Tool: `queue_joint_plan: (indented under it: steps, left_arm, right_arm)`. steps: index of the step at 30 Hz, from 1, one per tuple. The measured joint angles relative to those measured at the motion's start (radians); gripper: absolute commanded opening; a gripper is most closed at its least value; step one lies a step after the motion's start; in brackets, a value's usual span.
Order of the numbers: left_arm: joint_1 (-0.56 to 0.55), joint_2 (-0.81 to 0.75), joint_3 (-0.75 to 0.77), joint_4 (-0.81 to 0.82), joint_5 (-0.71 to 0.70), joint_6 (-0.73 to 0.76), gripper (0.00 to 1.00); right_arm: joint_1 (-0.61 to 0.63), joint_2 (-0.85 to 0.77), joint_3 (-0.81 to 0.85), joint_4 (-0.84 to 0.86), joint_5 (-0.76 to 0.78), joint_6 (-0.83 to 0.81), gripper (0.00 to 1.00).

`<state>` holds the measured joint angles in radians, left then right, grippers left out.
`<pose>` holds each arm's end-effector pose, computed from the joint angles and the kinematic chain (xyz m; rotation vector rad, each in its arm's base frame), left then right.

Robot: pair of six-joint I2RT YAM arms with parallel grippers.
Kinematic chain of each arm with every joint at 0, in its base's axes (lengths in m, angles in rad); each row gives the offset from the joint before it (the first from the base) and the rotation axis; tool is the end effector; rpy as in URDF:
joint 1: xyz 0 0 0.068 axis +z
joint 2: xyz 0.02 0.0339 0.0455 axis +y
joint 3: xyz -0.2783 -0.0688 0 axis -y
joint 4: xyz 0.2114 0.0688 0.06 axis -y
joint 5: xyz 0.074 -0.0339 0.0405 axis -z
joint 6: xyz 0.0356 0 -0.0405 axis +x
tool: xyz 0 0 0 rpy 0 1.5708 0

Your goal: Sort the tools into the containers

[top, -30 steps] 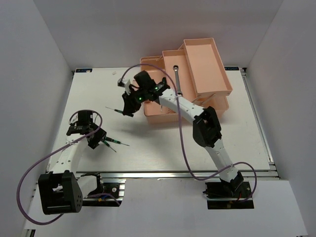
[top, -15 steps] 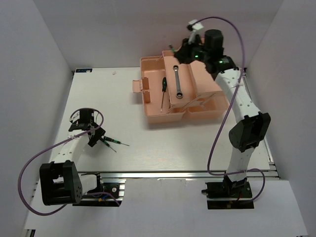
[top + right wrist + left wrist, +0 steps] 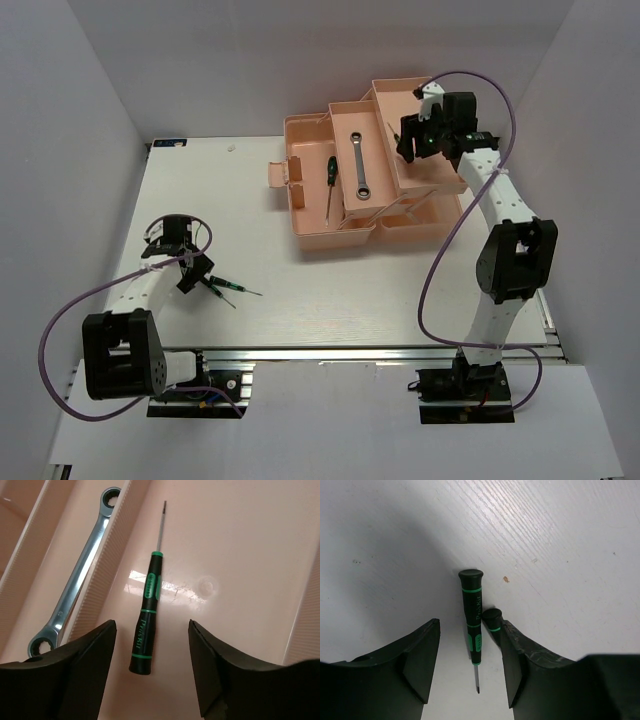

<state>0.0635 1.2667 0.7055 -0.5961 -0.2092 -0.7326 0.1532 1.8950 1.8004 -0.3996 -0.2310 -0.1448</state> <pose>0.1904 0.0195 0.2177 -1.0944 2.4503 0.0813 0.4143 0.0722 0.3655 -0.4458 2.0108 0.2435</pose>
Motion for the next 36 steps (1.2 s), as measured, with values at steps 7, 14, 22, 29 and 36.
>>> queue_joint_plan:
  steps: [7, 14, 22, 29, 36]
  left_arm:
    - [0.006, 0.066, 0.012, 0.023, -0.013, 0.014, 0.58]
    - [0.007, 0.184, 0.042, 0.057, -0.018, 0.018, 0.5]
    - [0.007, 0.247, 0.089, 0.084, -0.027, 0.03, 0.13]
    - [0.007, 0.148, 0.029, 0.039, -0.062, 0.031, 0.0]
    - [0.008, -0.213, 0.068, -0.074, -0.043, 0.01, 0.0]
  right_arm:
    - [-0.036, -0.065, -0.039, 0.004, -0.092, -0.02, 0.68]
    - [-0.048, -0.184, -0.113, 0.026, -0.17, -0.017, 0.69]
    - [-0.047, -0.227, -0.188, 0.036, -0.216, -0.018, 0.71]
    - [-0.048, -0.252, -0.196, 0.037, -0.285, -0.021, 0.89]
    - [-0.048, -0.298, -0.228, 0.058, -0.523, -0.056, 0.88]
